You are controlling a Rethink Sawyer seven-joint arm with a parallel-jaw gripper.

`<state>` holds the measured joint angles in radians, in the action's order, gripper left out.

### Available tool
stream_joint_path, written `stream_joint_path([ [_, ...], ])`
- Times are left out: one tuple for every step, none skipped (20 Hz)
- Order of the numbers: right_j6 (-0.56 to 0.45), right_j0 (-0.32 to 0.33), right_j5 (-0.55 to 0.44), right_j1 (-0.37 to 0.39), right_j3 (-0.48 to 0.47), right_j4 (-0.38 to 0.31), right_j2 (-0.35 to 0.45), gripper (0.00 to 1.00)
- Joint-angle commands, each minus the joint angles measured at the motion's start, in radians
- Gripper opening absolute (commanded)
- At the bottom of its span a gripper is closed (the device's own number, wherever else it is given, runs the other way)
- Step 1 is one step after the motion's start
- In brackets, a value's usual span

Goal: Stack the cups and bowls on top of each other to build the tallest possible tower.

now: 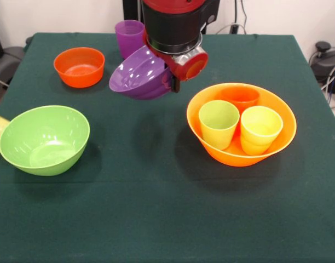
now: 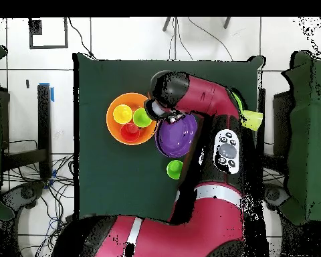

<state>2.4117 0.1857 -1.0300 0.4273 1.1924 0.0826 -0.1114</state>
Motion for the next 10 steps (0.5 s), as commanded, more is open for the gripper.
stream_joint_path([
  [-0.014, -0.016, -0.134, 0.010, -0.056, -0.014, 0.080, 0.00],
  [-0.013, -0.018, -0.145, 0.012, -0.062, -0.015, 0.079, 0.00],
  [-0.010, -0.021, -0.158, 0.015, -0.068, -0.014, 0.079, 0.00],
  [-0.008, -0.023, -0.172, 0.018, -0.076, -0.014, 0.078, 0.00],
  [-0.006, -0.024, -0.184, 0.019, -0.084, -0.013, 0.078, 0.00],
  [-0.003, -0.026, -0.195, 0.021, -0.092, -0.012, 0.078, 0.00],
  [0.000, -0.027, -0.208, 0.022, -0.101, -0.010, 0.078, 0.00],
  [0.004, -0.028, -0.220, 0.025, -0.108, -0.007, 0.080, 0.00],
  [0.008, -0.030, -0.228, 0.027, -0.116, -0.004, 0.081, 0.00],
  [0.010, -0.030, -0.236, 0.028, -0.123, -0.001, 0.082, 0.00],
])
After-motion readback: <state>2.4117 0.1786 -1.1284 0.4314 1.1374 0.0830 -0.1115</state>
